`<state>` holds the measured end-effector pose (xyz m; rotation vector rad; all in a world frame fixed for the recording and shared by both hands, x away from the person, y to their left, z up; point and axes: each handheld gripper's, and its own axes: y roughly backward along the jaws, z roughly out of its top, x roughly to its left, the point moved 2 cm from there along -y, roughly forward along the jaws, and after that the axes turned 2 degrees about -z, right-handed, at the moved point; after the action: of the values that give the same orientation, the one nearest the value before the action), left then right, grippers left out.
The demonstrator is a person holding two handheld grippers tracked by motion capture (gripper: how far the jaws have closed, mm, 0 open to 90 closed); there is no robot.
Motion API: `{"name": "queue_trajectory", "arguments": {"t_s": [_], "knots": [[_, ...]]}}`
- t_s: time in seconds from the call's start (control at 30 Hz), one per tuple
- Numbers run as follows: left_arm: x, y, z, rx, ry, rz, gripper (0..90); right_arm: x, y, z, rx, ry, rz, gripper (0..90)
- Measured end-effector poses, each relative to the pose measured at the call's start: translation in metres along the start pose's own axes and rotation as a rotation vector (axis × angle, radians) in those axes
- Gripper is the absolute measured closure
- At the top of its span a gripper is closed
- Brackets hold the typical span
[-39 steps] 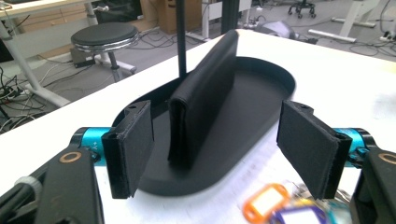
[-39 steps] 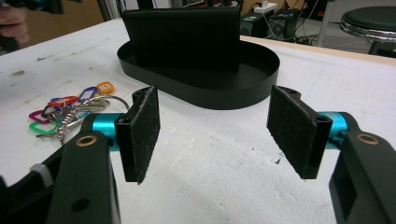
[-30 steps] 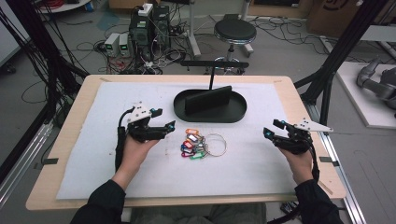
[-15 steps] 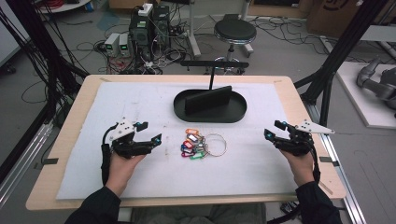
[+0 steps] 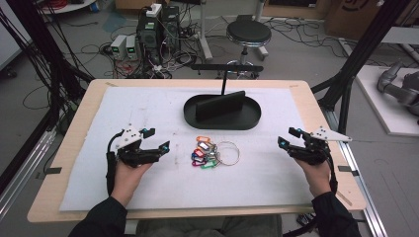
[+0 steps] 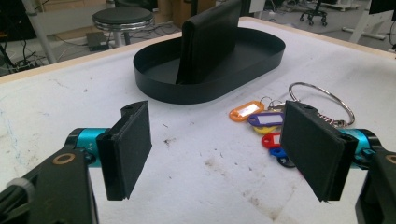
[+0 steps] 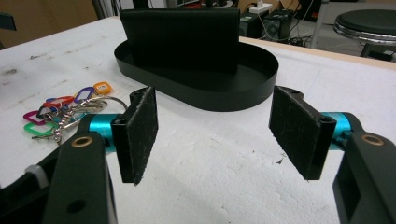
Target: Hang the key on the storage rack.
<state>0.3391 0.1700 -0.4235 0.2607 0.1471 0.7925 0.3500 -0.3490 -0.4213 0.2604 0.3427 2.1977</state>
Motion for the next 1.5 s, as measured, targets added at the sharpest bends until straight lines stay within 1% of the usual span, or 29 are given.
{"name": "queue_trajectory", "arguments": {"t_s": [0.1,0.13,0.23,0.3,0.37,0.4,0.47,0.53,0.6,0.63,0.67,0.7,0.73,0.77,0.8,0.87,0.9,1.0,1.03,1.17,1.2,1.23,1.27,1.3,1.33,1.4,1.43,1.47,1.5], "knots": [[-0.002,-0.002,0.000,0.001,0.010,-0.010,25.4,0.000,0.000,0.000,0.001,0.001,0.001,33.5],[-0.002,-0.002,0.000,0.002,0.009,-0.016,26.9,0.001,0.000,0.000,0.000,0.001,0.003,33.5],[-0.007,-0.005,0.003,-0.004,0.014,-0.030,26.9,0.001,-0.001,-0.001,0.003,0.003,0.006,33.5],[-0.010,-0.007,0.005,-0.001,0.006,-0.036,26.9,0.002,-0.002,-0.001,0.005,0.004,0.009,33.5],[-0.012,-0.010,0.006,0.001,0.010,-0.050,26.9,0.002,-0.002,-0.001,0.007,0.006,0.010,33.5],[-0.012,-0.010,0.006,0.001,0.010,-0.050,26.9,0.002,-0.002,-0.001,0.005,0.008,0.011,33.5],[-0.015,-0.013,0.007,0.008,0.012,-0.058,26.9,0.002,-0.002,-0.001,0.006,0.007,0.012,33.5],[-0.017,-0.017,0.007,0.010,0.013,-0.075,27.1,0.002,-0.002,-0.001,0.006,0.006,0.013,33.5],[-0.019,-0.021,0.008,0.018,0.011,-0.096,30.4,0.002,-0.001,-0.001,0.006,0.002,0.013,33.5],[-0.021,-0.023,0.009,0.022,0.009,-0.105,33.7,0.002,-0.001,-0.001,0.006,0.003,0.013,33.5],[-0.022,-0.025,0.010,0.023,0.005,-0.109,33.7,0.002,-0.001,-0.001,0.006,0.003,0.013,33.5],[-0.025,-0.030,0.012,0.029,0.007,-0.124,35.6,0.002,-0.001,-0.001,0.006,0.001,0.011,33.6],[-0.025,-0.030,0.012,0.029,0.007,-0.124,37.1,0.002,-0.001,-0.001,0.005,0.004,0.011,33.5],[-0.026,-0.033,0.013,0.030,0.003,-0.135,37.1,0.002,-0.001,-0.001,0.005,0.004,0.011,33.5],[-0.028,-0.036,0.014,0.034,-0.001,-0.146,39.8,0.002,-0.001,-0.001,0.004,0.008,0.008,33.6],[-0.032,-0.042,0.016,0.039,-0.006,-0.159,40.4,0.002,0.000,-0.002,0.006,0.004,0.008,33.6],[-0.034,-0.046,0.018,0.044,-0.009,-0.174,42.8,0.001,0.000,-0.002,0.005,0.001,0.008,33.6],[-0.038,-0.051,0.020,0.051,-0.015,-0.192,45.3,0.001,0.000,-0.002,0.006,0.002,0.007,33.6],[-0.039,-0.054,0.022,0.053,-0.014,-0.203,48.4,0.000,0.000,-0.002,0.006,0.001,0.008,33.6],[-0.044,-0.066,0.029,0.059,-0.015,-0.235,51.0,0.000,0.000,-0.002,0.006,0.001,0.009,33.6],[-0.045,-0.069,0.030,0.054,-0.009,-0.242,53.2,0.000,0.000,-0.002,0.006,0.002,0.008,33.5],[-0.048,-0.075,0.032,0.057,-0.001,-0.257,53.5,0.001,0.000,-0.002,0.004,0.001,0.009,33.6],[-0.048,-0.075,0.032,0.057,-0.001,-0.257,55.2,0.001,0.000,-0.002,0.004,0.001,0.009,33.6],[-0.049,-0.080,0.034,0.061,-0.001,-0.270,55.2,0.000,0.000,-0.002,0.005,0.003,0.009,33.6],[-0.051,-0.083,0.035,0.064,-0.003,-0.274,57.4,0.001,0.000,-0.002,0.005,-0.001,0.010,33.6],[-0.053,-0.088,0.037,0.065,-0.005,-0.282,57.9,0.001,0.000,-0.002,0.005,-0.001,0.011,33.6],[-0.055,-0.093,0.038,0.067,-0.009,-0.285,59.8,0.001,0.000,-0.002,0.005,-0.001,0.011,33.6],[-0.056,-0.096,0.039,0.076,-0.011,-0.280,61.4,0.000,0.000,-0.002,0.005,-0.001,0.013,33.5],[-0.056,-0.102,0.040,0.089,-0.001,-0.291,63.6,0.000,0.000,-0.002,0.003,-0.001,0.013,33.5]]}}
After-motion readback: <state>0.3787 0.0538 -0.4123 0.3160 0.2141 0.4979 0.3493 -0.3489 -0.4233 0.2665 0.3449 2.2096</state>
